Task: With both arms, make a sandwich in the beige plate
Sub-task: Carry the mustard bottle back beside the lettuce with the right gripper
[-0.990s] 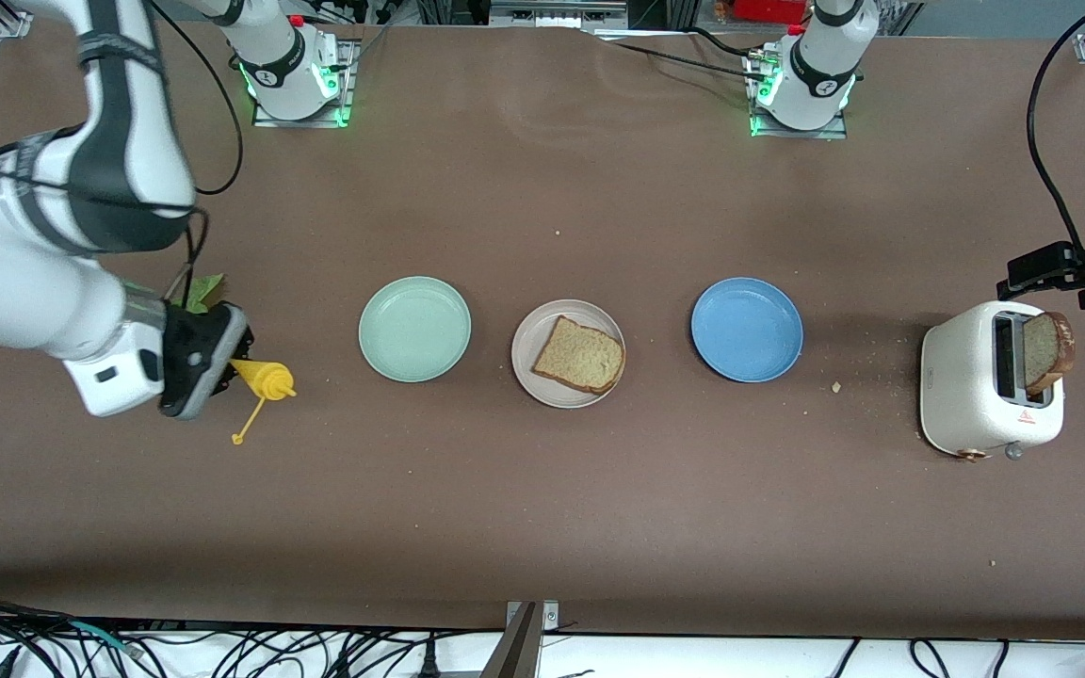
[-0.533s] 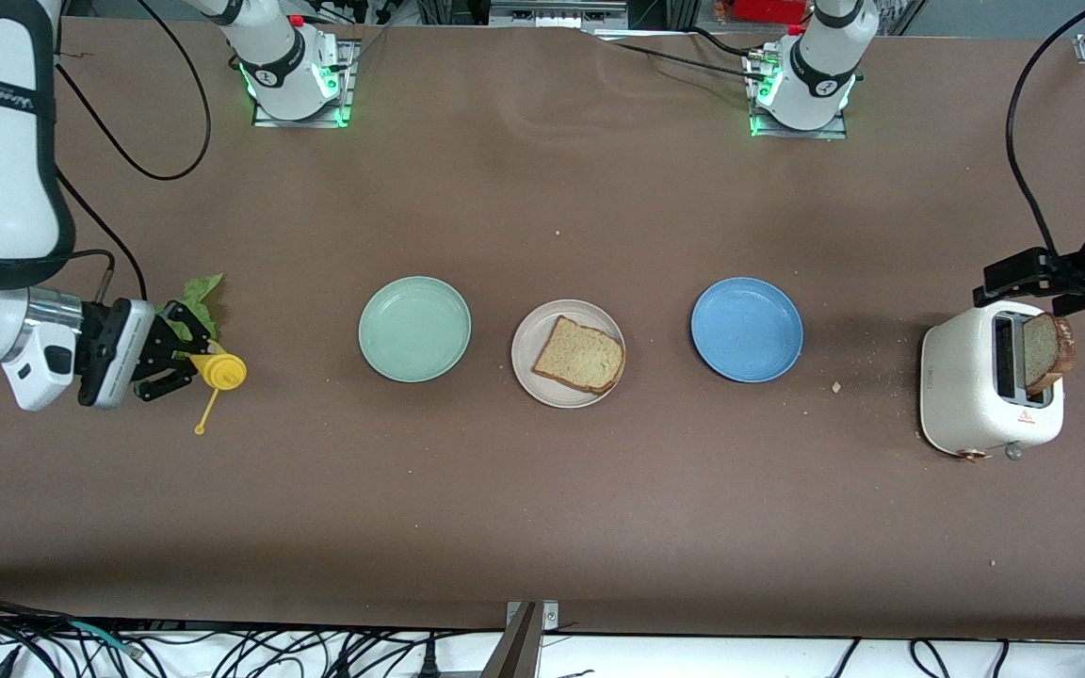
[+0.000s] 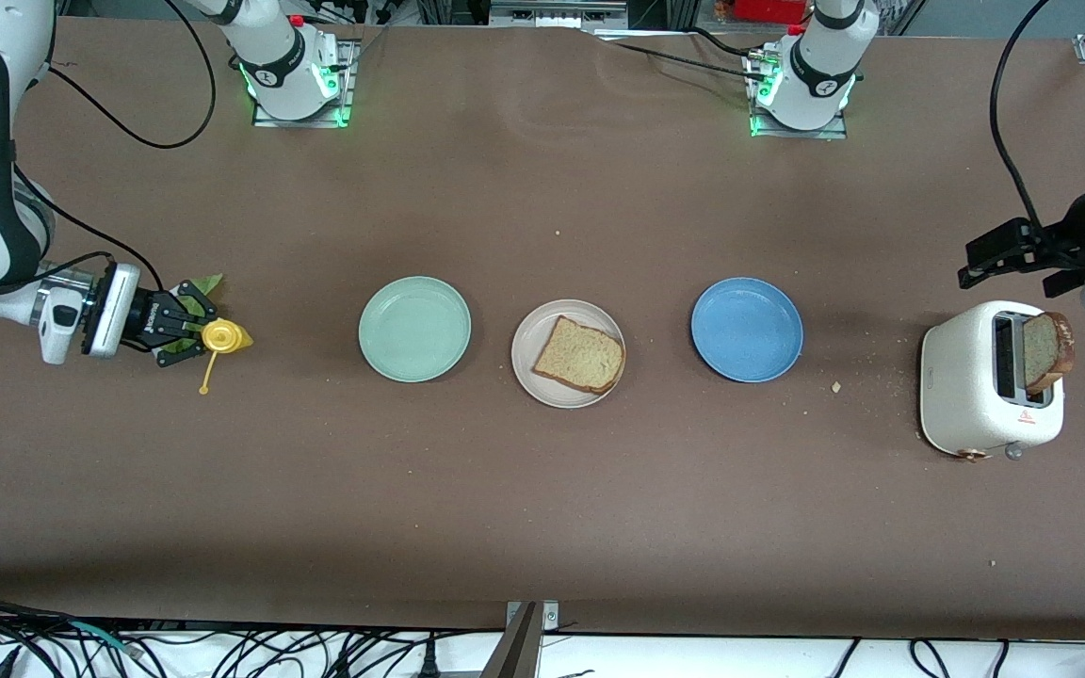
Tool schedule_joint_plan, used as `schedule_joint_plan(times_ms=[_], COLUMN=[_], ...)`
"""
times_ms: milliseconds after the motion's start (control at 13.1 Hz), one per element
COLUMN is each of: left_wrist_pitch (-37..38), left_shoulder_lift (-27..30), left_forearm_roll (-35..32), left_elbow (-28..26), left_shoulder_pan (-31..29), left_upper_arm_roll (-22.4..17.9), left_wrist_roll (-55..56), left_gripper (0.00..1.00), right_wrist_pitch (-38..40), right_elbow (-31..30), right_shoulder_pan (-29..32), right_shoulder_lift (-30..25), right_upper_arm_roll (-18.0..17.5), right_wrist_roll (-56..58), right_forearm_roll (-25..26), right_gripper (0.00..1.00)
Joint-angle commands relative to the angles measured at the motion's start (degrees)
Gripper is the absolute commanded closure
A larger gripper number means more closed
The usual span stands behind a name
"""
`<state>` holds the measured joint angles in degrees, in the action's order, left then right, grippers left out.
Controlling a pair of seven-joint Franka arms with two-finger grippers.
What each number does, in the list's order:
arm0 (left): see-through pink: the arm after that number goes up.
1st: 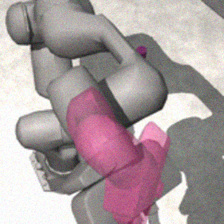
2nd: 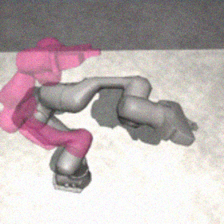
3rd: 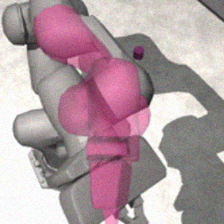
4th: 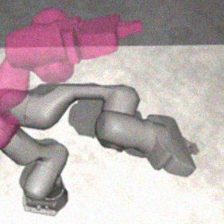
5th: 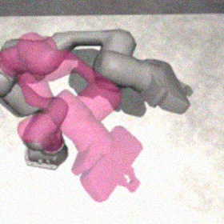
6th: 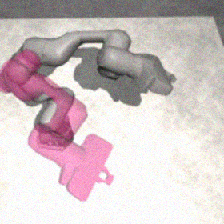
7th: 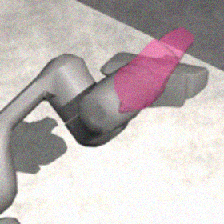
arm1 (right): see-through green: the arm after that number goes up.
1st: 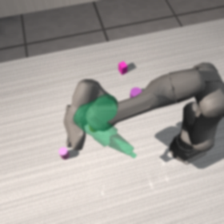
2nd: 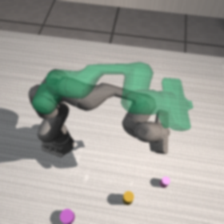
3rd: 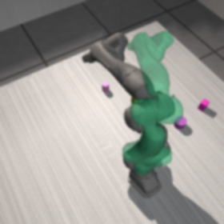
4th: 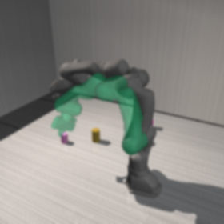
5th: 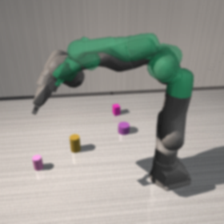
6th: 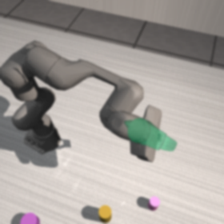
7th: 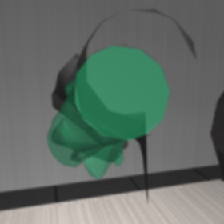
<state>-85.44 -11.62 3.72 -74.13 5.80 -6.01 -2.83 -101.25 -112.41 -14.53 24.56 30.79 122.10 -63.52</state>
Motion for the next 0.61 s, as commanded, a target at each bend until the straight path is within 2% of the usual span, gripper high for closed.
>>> schedule_joint_plan(times_ms=[0,152,229,533], left_wrist_pitch=[-3.04,-4.47,-4.56,-3.51], left_shoulder_lift=[3.96,4.94,4.85,4.5], left_forearm_roll=[-3.8,-4.94,-5.56,-4.95], left_elbow=[-5.4,-7.25,-7.43,-7.34], left_shoulder_pan=[-0.53,-0.52,-0.44,-1.57], left_upper_arm_roll=[1.09,0.83,0.65,0.65], left_wrist_roll=[0.45,0.11,0.19,-0.51], left_gripper=[0.0,0.0,0.0,0.0], right_wrist_pitch=[3.24,6.57,8.59,10.63], right_elbow=[-0.35,-1.41,-1.5,-1.85], right_shoulder_pan=[2.13,3.45,3.89,5.56], right_shoulder_lift=[2.85,6.28,7.77,9.45], right_upper_arm_roll=[-0.12,-0.12,-0.21,-0.21], right_wrist_roll=[9.17,17.34,18.77,23.17], right_forearm_roll=[-3.79,-9.93,-11.09,-11.8], right_gripper=[1.0,1.0,1.0,1.0])
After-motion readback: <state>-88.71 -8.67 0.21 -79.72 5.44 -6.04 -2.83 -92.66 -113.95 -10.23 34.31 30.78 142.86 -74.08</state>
